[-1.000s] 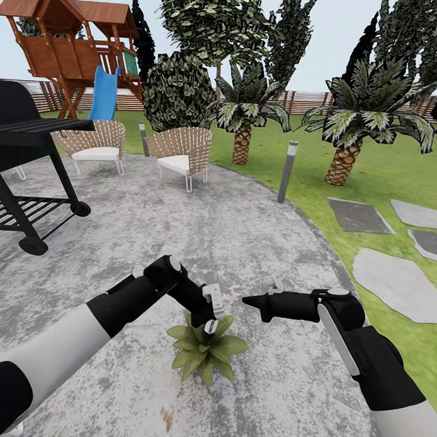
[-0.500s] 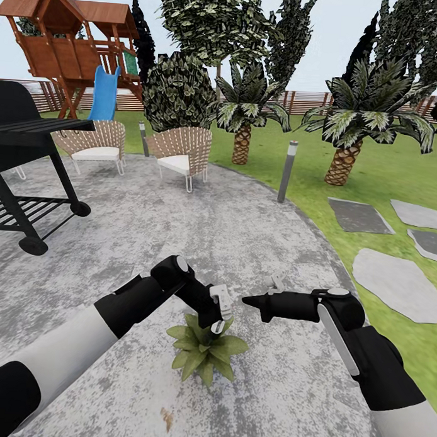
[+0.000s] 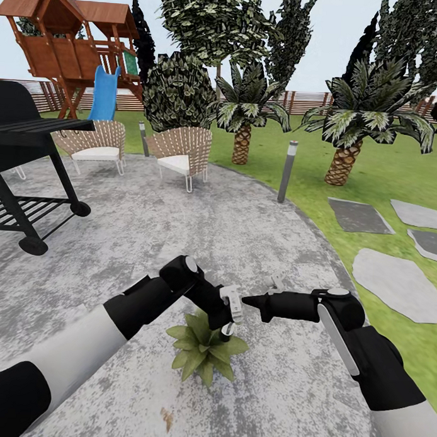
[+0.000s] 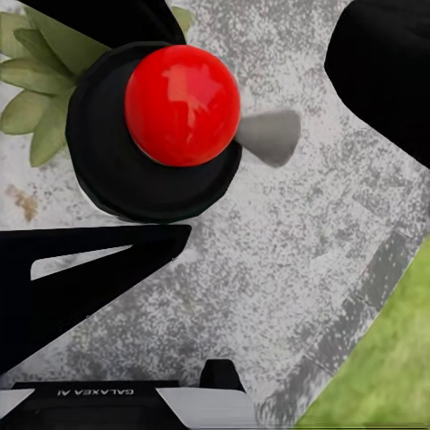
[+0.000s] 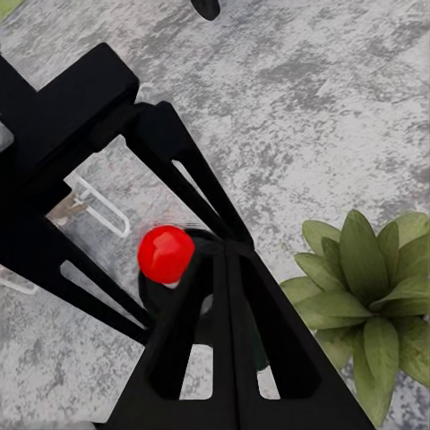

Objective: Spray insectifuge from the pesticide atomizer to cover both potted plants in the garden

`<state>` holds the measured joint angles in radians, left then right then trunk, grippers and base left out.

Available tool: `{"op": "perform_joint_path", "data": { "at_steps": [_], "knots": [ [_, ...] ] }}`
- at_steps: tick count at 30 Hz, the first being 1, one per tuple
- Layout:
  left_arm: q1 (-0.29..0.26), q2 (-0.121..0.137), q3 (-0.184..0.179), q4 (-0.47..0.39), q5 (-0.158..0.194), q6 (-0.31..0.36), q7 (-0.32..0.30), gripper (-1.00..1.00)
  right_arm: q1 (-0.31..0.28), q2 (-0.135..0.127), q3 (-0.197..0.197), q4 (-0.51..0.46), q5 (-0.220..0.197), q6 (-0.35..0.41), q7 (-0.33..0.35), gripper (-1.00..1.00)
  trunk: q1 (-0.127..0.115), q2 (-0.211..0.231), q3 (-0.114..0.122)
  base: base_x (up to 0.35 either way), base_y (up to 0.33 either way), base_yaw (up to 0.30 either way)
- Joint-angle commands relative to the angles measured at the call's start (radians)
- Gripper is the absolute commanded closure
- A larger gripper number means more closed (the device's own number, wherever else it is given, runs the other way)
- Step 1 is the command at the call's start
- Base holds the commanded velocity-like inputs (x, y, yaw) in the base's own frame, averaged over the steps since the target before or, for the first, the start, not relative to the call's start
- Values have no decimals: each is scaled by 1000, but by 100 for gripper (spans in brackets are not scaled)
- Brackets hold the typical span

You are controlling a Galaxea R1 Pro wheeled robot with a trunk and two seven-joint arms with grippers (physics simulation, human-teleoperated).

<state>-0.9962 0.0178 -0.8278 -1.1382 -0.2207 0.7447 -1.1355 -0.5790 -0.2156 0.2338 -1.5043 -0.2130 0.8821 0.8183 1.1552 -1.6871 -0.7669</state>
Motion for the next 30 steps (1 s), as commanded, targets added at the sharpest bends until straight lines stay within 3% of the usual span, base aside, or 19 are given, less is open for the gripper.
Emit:
{"op": "perform_joint_path", "data": {
  "at_steps": [1, 30],
  "knots": [
    [-1, -1, -1, -1, -6, 7, -6, 100, -1, -1, 1, -1, -3, 5, -1, 100, 0, 0, -1, 0, 0, 0],
    [-2, -4, -1, -1, -8, 7, -3, 100, -1, 1, 1, -1, -4, 5, -1, 100, 0, 0, -1, 0, 0, 0]
  ]
}}
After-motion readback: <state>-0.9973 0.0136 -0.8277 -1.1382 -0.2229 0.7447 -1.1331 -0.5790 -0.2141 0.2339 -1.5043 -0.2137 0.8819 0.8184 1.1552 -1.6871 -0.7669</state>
